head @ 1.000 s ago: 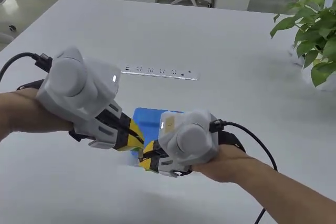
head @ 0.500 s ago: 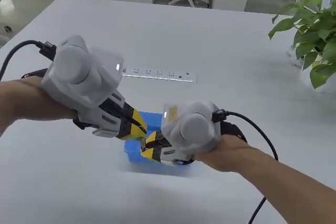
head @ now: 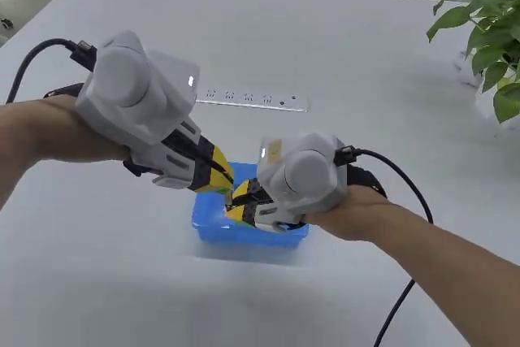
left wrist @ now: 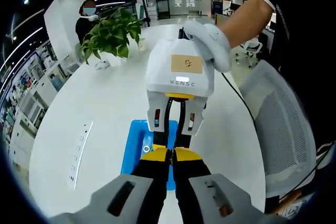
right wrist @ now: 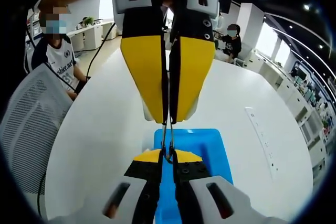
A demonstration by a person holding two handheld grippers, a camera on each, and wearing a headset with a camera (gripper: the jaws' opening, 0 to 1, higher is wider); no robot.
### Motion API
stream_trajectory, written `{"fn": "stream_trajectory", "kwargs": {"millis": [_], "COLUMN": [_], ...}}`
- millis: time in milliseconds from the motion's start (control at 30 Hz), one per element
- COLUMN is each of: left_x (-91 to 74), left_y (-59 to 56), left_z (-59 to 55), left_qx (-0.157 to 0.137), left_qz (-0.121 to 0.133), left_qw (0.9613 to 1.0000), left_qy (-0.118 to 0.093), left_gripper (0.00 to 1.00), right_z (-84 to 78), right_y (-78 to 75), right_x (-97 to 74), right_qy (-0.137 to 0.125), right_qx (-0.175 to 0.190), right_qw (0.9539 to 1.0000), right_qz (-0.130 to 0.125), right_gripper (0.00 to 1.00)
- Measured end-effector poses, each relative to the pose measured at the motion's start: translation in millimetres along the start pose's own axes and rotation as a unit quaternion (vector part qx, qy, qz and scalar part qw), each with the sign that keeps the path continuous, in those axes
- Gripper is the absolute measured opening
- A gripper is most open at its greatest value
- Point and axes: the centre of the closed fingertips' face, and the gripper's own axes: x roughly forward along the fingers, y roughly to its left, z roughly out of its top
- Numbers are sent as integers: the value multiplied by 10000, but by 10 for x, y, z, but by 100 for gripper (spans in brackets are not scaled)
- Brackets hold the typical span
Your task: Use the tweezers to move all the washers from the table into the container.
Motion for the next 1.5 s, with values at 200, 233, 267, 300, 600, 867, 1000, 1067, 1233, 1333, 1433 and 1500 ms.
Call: {"fn": "stream_trajectory", "kwargs": {"millis": [200,233,267,300,600,867,1000,1067,1233,1333,1433,1500], "left_x": [99,119,133,156,317,423,445,457,476,471,470,471], "left_y": [123,140,152,171,297,361,381,392,398,419,424,423], "left_z": [-60,-75,-85,-101,-225,-320,-354,-375,-403,-402,-403,-403], "left_qx": [-3,-6,-3,-5,-33,-101,-144,-157,-194,-217,-249,-281], "left_qz": [2,-8,-10,-10,-45,-63,-58,-44,-37,3,-4,-11], "left_qw": [10000,10000,10000,10000,10000,9999,9999,9998,9998,9998,9997,9996], "left_qy": [0,9,13,14,56,78,68,66,53,18,11,11], "left_gripper": [6,6,6,6,6,6,6,6,6,6,6,6], "right_z": [-95,-109,-129,-145,-319,-423,-454,-467,-491,-492,-493,-493], "right_y": [-105,-115,-131,-143,-246,-284,-298,-301,-297,-305,-307,-306], "right_x": [67,77,94,105,242,347,381,396,419,418,418,420], "right_qy": [30,32,32,37,103,178,212,230,289,273,275,293], "right_qx": [34,43,58,67,199,262,259,253,251,277,307,309], "right_qw": [10000,10000,10000,10000,9997,9994,9993,9993,9990,9990,9989,9988], "right_qz": [-3,2,11,10,76,141,169,174,209,214,217,223], "right_gripper": [9,9,9,9,9,9,9,9,9,9,10,10]}}
